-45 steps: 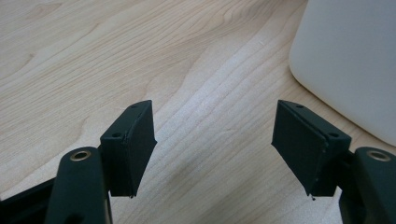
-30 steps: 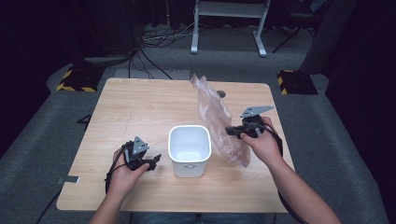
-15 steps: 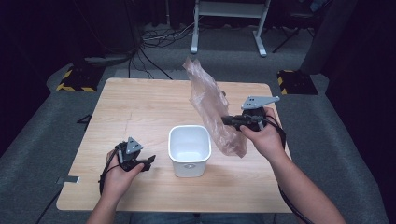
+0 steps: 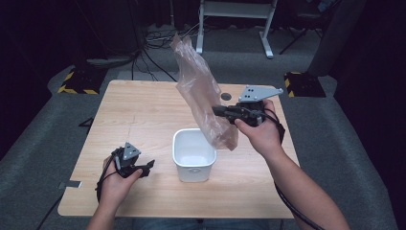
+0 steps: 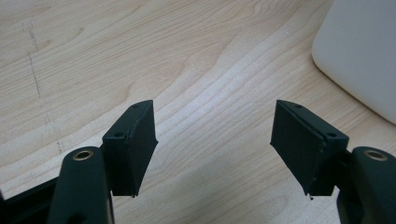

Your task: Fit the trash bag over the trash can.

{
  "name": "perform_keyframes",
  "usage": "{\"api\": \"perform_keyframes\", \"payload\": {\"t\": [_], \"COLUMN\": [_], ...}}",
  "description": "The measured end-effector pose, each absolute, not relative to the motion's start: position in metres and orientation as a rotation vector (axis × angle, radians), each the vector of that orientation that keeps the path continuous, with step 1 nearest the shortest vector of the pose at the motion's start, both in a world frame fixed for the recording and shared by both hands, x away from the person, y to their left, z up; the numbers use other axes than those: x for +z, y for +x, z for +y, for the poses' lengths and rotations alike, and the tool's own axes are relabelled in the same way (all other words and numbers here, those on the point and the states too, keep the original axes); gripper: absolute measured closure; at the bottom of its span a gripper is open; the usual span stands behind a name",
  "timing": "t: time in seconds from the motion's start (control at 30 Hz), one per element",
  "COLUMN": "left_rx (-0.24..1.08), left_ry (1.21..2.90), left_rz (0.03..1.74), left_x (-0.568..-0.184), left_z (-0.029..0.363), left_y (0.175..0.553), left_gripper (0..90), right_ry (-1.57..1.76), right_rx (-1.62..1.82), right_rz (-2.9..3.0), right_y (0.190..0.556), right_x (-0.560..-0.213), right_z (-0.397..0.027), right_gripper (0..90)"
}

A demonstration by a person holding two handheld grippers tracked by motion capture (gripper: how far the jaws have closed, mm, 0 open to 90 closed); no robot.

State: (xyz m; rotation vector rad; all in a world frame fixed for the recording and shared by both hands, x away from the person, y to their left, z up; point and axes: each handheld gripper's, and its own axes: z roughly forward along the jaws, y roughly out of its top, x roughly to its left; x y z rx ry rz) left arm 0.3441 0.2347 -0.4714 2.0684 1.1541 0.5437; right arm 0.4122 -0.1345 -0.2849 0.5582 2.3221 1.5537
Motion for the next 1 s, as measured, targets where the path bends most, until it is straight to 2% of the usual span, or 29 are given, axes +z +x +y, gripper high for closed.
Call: {"api": "perform_keyframes", "payload": {"t": [0.4,0.7,1.0], "left_rx": [0.536,0.539,0.541], "left_ry": [2.078,2.074,2.065], "left_rz": [1.133,1.125,1.121], "left_x": [-0.473,-0.472,-0.471], "left_z": [0.228,0.227,0.227], "left_y": [0.349,0.349,0.349], "left_gripper": [30.8,30.4,30.3], "right_ry": [0.483,0.444,0.440], "right_rx": [1.675,1.816,1.777], "right_rz": [2.268,2.185,2.230], "right_y": [0.401,0.395,0.393], "right_x": [-0.279,-0.293,-0.319], "right_z": [-0.112,-0.089,-0.079], "right_gripper": [89.6,88.8,88.7]}}
